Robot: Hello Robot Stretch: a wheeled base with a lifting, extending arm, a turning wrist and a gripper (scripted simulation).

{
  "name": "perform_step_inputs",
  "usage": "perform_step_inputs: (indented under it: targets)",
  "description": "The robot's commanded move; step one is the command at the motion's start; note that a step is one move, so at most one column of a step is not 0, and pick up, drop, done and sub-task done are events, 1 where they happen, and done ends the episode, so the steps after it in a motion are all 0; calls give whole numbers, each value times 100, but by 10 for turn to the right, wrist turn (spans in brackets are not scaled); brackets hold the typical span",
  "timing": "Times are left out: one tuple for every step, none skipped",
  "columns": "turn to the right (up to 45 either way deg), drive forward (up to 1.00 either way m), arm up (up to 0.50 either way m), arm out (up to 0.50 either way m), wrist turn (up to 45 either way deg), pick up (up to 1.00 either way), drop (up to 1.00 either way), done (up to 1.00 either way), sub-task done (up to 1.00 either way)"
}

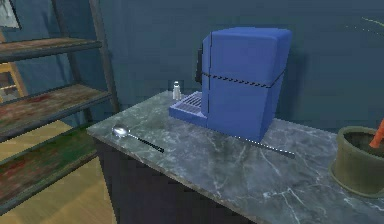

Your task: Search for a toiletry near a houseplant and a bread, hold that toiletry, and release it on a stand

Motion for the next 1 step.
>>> perform_step_inputs:
  targets:
    - [0,0,38,0,0,0,0,0,0]
